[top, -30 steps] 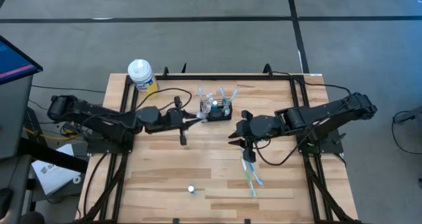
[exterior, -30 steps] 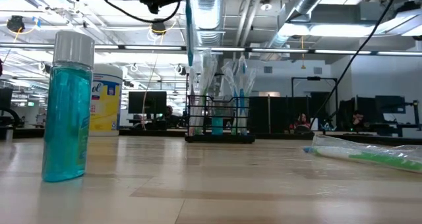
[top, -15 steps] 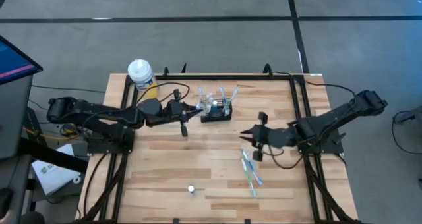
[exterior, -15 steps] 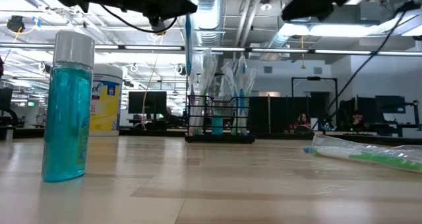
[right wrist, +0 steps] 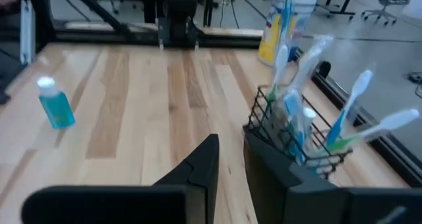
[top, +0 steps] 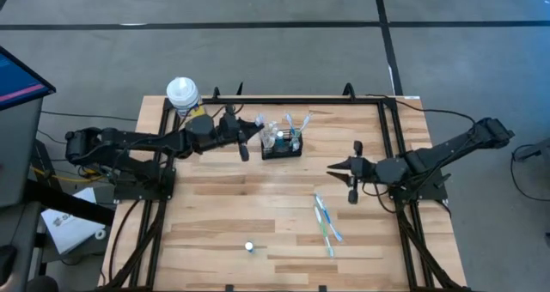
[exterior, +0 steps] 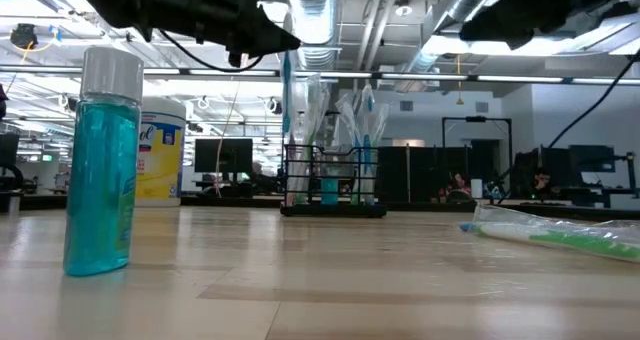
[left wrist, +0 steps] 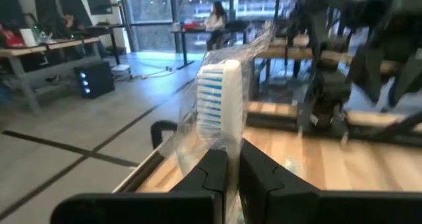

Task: Pick & Place toothbrushing station
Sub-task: Put the blue toothbrush into the black mesh organizer

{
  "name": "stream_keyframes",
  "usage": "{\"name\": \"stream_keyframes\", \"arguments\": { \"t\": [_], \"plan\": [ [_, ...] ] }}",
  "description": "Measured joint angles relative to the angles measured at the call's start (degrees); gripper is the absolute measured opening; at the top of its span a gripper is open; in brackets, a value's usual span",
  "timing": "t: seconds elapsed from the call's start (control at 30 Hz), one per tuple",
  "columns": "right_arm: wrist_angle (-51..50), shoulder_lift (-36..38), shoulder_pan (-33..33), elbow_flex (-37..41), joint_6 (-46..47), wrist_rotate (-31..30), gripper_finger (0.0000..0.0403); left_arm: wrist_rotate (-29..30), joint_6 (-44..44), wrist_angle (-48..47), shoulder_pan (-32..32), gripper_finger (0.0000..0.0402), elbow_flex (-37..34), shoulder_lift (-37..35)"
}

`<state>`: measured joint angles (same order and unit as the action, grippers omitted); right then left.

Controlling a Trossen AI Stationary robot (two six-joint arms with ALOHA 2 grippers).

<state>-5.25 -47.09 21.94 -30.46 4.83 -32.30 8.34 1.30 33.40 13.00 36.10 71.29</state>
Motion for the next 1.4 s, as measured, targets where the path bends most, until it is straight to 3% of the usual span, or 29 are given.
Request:
{"name": "stream_keyframes", "arguments": {
  "t": [0.4,0.77,1.17,1.4],
  "plan": [
    [0.1,1.5,0.1,-0.1,-2.8,-0.6,0.0063,-1.2,-3.2,5.5,0.7,0.0007,0.0,8.4],
    [0.4,1.3,0.1,-0.1,-3.4,-0.6,0.0063,-0.8,-3.1,5.9,1.9,0.0008,-1.2,8.4],
    [1.3,1.3,0.1,-0.1,-3.4,-0.7,0.0063,-0.9,-4.6,14.4,2.2,0.0008,-6.3,8.5],
    [1.3,1.3,0.0,-0.1,-3.4,-0.7,0.0063,-0.9,-4.8,19.9,2.2,0.0008,-6.4,14.8]
  ]
}}
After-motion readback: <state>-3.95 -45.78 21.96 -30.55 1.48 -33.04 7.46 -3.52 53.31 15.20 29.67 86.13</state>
